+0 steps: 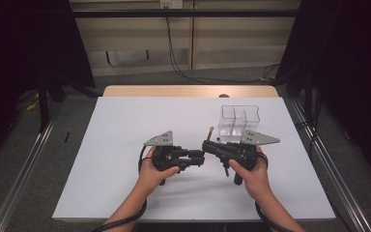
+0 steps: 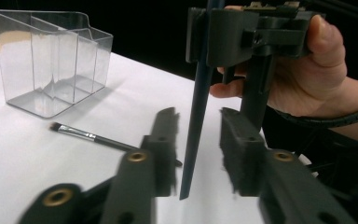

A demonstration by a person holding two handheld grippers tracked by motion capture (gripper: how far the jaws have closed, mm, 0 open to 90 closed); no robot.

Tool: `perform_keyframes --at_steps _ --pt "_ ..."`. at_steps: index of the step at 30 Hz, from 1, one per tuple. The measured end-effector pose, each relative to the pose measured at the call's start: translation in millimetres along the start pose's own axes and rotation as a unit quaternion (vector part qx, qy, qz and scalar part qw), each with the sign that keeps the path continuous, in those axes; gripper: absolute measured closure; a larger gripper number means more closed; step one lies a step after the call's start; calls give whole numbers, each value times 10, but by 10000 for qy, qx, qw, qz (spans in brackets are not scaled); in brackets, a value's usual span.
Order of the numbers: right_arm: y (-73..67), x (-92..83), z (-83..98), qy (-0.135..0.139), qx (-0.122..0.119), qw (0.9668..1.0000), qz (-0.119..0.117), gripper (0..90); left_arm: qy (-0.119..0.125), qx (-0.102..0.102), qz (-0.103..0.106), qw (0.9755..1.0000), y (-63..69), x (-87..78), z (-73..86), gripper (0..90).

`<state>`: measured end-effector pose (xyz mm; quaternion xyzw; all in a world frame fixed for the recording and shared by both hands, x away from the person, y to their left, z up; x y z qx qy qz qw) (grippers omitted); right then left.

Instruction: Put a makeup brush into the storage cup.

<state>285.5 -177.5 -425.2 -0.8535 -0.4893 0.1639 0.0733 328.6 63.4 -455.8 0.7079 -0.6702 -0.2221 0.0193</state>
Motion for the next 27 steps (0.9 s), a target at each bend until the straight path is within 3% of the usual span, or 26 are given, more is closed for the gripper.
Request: perform_keyframes --at_steps 12,14,27 --pt "7 -26 -8 -3 -58 10000 71 835 259 -28 -106 9996 -24 -19 -29 293" --pt "2 -25 -15 -15 -81 9999 68 835 293 40 -112 9995 -26 -14 -31 233" --pt "18 -36 -67 -8 -153 9999 55 835 373 152 -184 9990 -40 -8 -23 97"
Point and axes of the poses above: each handheld gripper's, and its own axes: x roughly forward along the jaws, z roughly out of its underside, y roughly to its right, the point moved 1 cm from there along x, roughly forward along the jaws, and after that the axes turned 6 degrees about -y, right-handed, at the moved point
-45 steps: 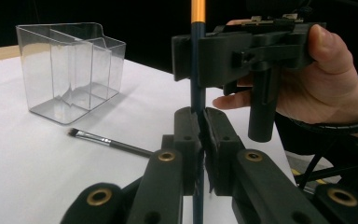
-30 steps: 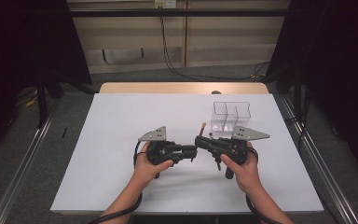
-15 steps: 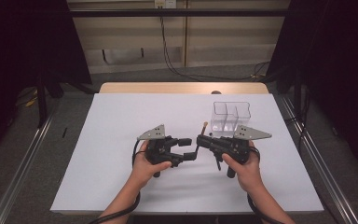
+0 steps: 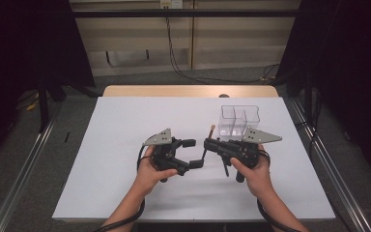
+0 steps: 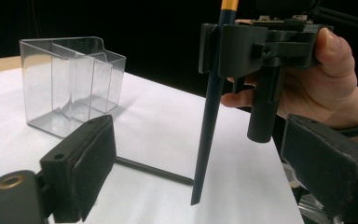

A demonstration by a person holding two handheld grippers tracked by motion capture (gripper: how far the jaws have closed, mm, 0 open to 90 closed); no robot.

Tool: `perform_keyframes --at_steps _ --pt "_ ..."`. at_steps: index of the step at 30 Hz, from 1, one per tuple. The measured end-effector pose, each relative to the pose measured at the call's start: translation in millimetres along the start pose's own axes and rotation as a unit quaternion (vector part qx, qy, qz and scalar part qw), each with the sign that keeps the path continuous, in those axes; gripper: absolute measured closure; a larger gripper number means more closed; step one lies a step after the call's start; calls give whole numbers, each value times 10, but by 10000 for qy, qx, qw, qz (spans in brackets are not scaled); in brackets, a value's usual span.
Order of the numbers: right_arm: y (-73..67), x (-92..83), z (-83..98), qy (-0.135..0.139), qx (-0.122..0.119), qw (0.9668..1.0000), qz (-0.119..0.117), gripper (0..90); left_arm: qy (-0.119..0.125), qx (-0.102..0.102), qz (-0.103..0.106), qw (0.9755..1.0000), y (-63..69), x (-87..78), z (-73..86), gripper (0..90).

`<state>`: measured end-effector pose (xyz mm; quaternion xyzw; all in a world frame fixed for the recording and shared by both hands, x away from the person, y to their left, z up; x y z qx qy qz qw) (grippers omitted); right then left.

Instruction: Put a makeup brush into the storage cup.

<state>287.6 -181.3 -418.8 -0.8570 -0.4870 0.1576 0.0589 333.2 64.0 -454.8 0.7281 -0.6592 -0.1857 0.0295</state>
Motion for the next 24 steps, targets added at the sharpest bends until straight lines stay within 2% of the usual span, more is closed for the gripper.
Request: perform_keyframes --at_steps 3,11,15,18,22,24 --pt "4 -3 -14 -6 -12 10000 -5 835 -12 93 -51 9999 -9 -19 10 65" --pt "24 6 -27 -36 -25 10000 -40 835 -45 72 -25 10000 -26 -91 24 12" --pt "29 -5 -29 -45 -37 10000 -31 835 -159 185 -159 9996 -23 -110 23 4" --pt "40 -20 -28 -44 -21 10000 -30 835 -263 288 -184 9991 -25 -122 29 4" --pt "53 -36 -34 -39 -31 10000 -9 835 -241 275 -178 9992 -29 -145 23 5" --pt "61 -46 -36 -1 -10 10000 -13 835 -252 297 -247 9989 -37 -164 18 5"
Point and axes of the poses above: each handheld gripper's, and its own axes: x roughly forward along the jaws, z roughly out of its underside, y roughly to its right, the point moved 1 cm from there along x, roughly forward along the jaws, and after that the axes turned 6 degrees about -y, right-handed, at the moved point
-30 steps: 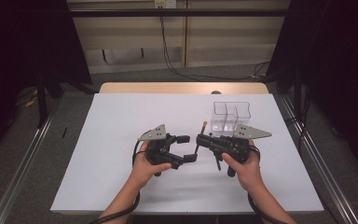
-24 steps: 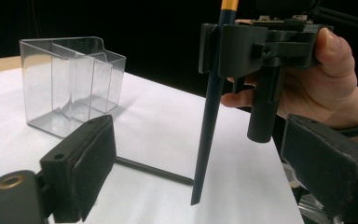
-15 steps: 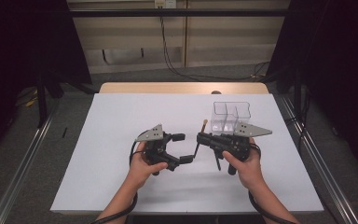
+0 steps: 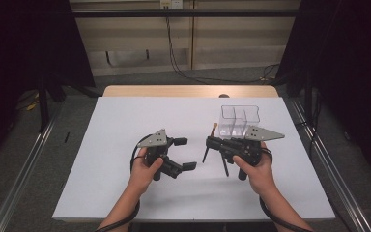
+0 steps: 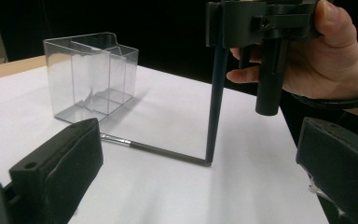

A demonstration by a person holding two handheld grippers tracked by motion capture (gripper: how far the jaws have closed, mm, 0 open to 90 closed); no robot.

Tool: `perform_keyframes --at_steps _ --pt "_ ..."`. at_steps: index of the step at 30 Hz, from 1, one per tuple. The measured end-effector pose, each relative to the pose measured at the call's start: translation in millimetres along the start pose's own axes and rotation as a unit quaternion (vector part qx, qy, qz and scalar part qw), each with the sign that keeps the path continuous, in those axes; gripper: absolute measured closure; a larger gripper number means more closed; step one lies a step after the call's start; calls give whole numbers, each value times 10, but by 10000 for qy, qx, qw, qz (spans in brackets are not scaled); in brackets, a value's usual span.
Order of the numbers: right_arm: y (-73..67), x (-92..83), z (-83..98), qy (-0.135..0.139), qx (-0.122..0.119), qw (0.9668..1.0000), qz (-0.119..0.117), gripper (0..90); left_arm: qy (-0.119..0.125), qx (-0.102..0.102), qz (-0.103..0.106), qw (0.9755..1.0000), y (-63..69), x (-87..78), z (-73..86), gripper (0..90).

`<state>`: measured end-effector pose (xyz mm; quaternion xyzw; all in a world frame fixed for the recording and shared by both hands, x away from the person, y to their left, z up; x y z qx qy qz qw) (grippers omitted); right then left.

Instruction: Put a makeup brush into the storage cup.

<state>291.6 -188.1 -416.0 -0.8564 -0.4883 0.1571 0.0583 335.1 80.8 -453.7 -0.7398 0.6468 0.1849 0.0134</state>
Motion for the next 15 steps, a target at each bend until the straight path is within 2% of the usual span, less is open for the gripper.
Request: perform_keyframes --at_steps 15 --pt "25 28 -17 -10 0 10000 -48 835 20 43 -179 9998 -13 -237 13 5"
Point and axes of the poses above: each handheld gripper's, and its own axes: x roughly forward along the jaws, z roughly out of its underside, y roughly to its right, the point moved 1 cm from there along x, roughly forward along the jaws, and after that the axes turned 6 degrees about -y, right-handed, at the moved point
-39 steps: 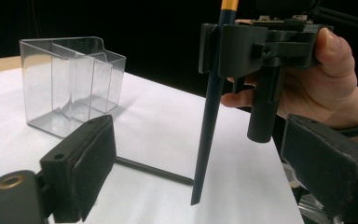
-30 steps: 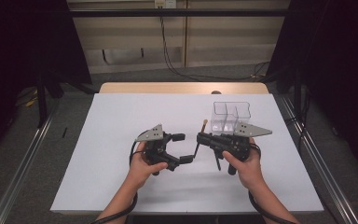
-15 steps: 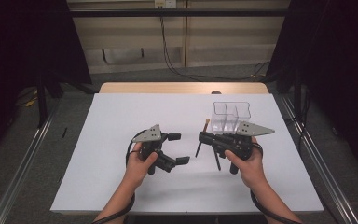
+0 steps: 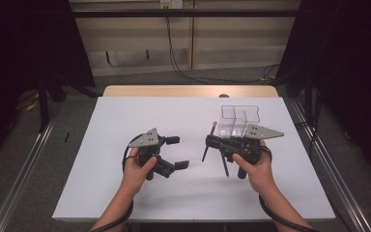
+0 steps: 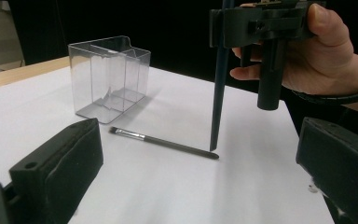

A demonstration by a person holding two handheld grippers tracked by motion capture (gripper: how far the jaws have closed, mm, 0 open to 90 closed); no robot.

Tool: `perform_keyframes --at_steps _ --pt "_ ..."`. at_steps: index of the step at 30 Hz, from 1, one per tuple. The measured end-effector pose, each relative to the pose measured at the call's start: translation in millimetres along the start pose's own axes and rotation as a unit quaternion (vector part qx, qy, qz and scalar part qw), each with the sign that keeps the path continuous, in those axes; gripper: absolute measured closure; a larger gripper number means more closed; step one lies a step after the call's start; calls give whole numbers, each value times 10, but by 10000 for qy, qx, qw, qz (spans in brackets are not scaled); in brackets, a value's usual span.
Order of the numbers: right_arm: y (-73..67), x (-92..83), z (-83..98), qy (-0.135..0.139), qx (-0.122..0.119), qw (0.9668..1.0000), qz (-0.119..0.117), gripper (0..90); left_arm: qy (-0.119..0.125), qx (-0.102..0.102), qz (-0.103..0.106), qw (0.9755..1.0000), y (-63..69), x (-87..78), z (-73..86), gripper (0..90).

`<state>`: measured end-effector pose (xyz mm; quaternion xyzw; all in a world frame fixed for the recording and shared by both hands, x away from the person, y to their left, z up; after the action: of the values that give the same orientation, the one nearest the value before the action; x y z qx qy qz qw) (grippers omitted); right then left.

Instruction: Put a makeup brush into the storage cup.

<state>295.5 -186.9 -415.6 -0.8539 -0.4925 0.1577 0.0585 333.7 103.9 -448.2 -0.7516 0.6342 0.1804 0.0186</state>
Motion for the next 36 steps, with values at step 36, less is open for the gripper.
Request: perform_keyframes --at_steps 36 --pt "-32 7 -26 42 22 10000 52 835 116 65 -423 9990 -9 -570 100 5"
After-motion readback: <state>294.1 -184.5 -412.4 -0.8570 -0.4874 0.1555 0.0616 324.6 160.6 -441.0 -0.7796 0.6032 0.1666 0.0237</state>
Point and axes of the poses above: each handheld gripper's, and its own axes: x roughly forward along the jaws, z roughly out of its underside, y roughly to its right, the point moved 1 cm from there along x, roughly forward along the jaws, and after that the axes turned 6 degrees about -y, right-handed, at the moved point
